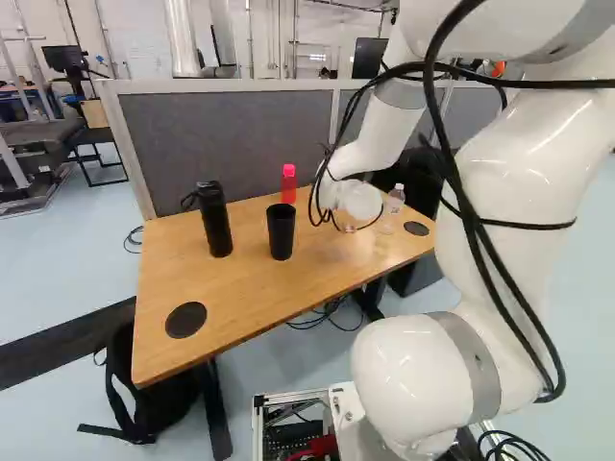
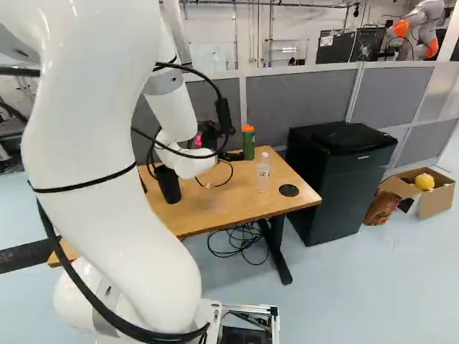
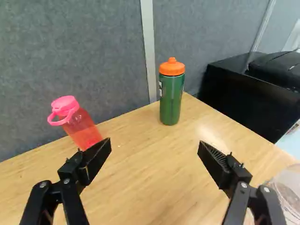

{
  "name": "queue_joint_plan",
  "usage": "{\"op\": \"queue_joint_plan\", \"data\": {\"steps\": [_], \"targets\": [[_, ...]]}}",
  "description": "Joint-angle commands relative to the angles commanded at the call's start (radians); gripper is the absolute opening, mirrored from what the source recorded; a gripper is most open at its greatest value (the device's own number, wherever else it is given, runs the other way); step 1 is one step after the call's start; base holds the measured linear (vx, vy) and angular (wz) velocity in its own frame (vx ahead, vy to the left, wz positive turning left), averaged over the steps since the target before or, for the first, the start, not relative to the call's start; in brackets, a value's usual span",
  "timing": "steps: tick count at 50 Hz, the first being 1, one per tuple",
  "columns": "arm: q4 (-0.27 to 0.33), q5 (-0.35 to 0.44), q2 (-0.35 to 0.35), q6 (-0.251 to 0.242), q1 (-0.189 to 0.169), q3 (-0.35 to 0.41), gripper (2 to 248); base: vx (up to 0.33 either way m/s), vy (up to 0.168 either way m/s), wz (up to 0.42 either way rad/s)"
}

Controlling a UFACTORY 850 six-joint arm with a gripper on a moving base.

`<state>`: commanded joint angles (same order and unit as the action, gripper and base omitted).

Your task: Pick up the green bottle from the table

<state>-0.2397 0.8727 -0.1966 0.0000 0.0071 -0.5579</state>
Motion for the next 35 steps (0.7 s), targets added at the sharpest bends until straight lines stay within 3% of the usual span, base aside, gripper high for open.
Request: {"op": "queue_joint_plan", "data": {"steps": [24, 35], "targets": [[-0.016, 0.0, -0.11, 0.0, -0.001, -0.13, 247, 0.0, 0.0, 0.0], [-0.016, 0.0, -0.16, -0.103, -0.007, -0.191, 247, 0.0, 0.0, 0.0]]}}
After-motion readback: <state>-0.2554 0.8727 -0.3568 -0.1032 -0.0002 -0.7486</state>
